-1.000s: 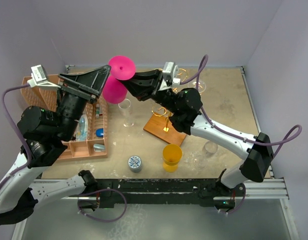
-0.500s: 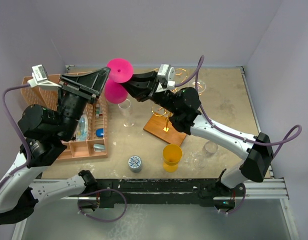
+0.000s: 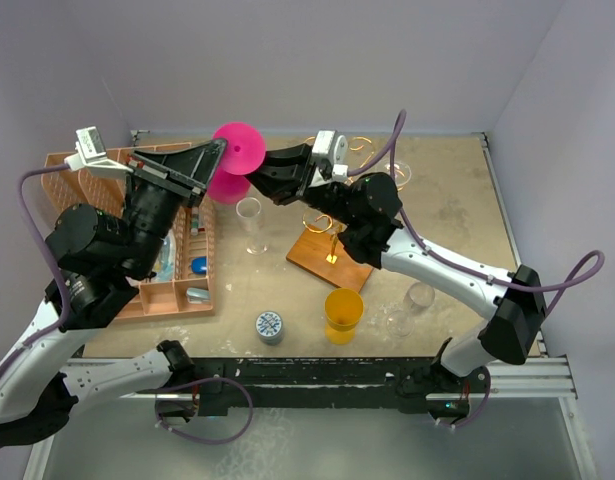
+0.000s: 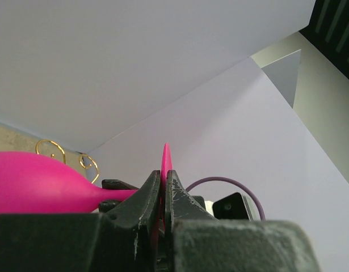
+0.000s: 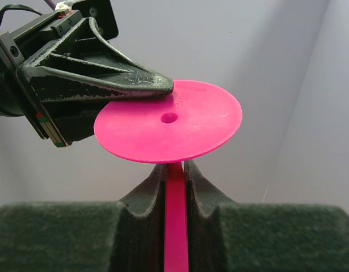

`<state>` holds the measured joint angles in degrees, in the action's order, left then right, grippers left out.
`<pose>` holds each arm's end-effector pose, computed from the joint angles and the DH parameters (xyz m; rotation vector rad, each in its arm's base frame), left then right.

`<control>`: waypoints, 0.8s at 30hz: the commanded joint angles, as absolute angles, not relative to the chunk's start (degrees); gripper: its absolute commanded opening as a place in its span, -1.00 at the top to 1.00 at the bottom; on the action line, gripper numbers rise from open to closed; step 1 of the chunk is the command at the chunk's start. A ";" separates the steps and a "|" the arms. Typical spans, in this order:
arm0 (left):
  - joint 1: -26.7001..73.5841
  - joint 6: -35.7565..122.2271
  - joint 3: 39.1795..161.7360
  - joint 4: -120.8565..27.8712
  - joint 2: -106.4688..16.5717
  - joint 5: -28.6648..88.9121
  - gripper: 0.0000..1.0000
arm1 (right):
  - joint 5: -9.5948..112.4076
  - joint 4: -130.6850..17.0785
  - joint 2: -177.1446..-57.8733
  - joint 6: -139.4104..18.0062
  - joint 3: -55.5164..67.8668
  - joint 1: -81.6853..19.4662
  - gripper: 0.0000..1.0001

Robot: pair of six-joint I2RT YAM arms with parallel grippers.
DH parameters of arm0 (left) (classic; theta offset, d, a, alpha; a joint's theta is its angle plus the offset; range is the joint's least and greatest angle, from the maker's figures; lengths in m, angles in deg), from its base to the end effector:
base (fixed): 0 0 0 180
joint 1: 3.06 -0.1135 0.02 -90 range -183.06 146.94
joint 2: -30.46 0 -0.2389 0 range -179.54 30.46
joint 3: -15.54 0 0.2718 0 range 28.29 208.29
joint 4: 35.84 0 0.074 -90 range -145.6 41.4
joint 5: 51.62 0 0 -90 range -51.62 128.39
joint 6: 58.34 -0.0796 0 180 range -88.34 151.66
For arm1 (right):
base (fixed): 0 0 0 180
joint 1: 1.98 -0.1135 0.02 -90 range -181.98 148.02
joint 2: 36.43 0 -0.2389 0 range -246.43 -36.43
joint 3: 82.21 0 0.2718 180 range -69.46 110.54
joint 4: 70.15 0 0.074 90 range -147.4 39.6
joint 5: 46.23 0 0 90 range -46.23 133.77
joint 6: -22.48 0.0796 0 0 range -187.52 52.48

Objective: Place the wine glass upside down on the wine glass rack

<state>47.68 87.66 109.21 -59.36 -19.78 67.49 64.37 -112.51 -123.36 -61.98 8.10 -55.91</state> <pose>0.1563 -0.1300 0.5329 -0.5381 1.2712 -1.2806 0.2024 0.3254 0.4744 -0.6601 0.5887 1.1123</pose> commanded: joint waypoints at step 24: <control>47.61 78.82 106.63 -60.85 -16.80 74.41 1.00 | 46.93 -104.85 -98.47 -59.41 -7.13 -56.30 -0.23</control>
<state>47.68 81.89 107.97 -59.89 -16.52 76.21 53.02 -105.28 -103.87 -61.04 -5.25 -56.00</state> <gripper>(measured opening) 0.003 0.613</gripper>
